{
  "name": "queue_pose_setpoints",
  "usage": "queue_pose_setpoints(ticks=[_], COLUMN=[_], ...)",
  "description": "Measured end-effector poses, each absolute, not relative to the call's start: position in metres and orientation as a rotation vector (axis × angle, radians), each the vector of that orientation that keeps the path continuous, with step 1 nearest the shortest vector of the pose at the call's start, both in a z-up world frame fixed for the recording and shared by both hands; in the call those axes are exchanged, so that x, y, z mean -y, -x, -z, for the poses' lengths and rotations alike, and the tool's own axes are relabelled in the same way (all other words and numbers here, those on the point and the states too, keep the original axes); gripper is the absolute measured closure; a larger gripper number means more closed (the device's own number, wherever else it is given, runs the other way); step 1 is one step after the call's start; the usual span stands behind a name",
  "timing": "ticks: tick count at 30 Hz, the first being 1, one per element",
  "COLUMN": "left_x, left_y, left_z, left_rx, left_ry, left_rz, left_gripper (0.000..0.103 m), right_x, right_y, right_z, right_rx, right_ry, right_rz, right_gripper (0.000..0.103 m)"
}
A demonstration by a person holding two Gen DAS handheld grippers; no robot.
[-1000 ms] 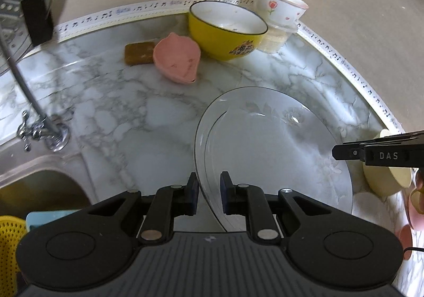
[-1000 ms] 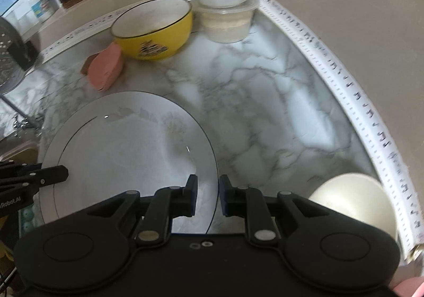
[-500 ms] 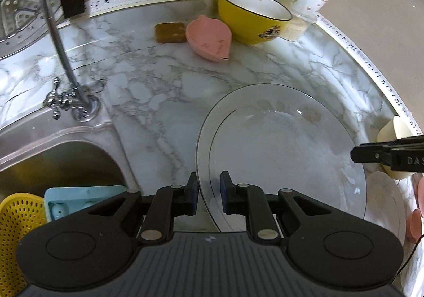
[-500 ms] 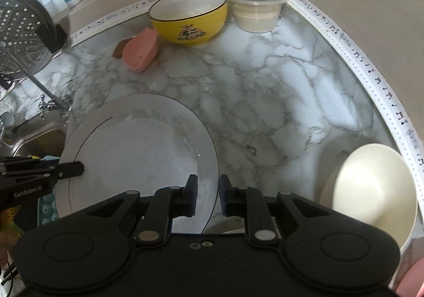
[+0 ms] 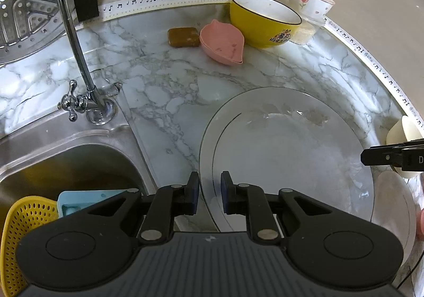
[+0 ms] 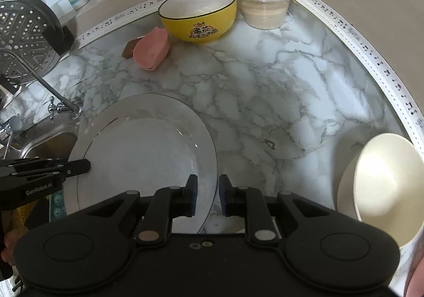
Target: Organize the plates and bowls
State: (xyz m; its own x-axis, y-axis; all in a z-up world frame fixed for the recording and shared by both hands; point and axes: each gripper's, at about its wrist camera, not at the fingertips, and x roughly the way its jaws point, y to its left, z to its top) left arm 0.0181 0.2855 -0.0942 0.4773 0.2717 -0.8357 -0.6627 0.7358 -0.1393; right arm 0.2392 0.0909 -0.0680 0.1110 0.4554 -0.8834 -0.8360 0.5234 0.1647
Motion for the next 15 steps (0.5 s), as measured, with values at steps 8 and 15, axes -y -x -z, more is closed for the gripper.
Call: queue_pose_setpoints(ticks=[8,15], left_x=[-0.282,-0.263], left_y=[-0.004,0.005], left_z=[0.084,0.067], left_rx=[-0.889,-0.845], left_ry=[0.471,0.443], left_rz=[-0.621,-0.594], left_gripper=[0.087,0.087], right_x=[-0.068,-0.04], right_y=[-0.239,-0.23], right_z=[0.053,0.034], right_rx=[-1.067,-1.031], right_ry=[0.381,0.34], right_rz=[-0.961,-0.952], right_gripper=[0.083,0.08])
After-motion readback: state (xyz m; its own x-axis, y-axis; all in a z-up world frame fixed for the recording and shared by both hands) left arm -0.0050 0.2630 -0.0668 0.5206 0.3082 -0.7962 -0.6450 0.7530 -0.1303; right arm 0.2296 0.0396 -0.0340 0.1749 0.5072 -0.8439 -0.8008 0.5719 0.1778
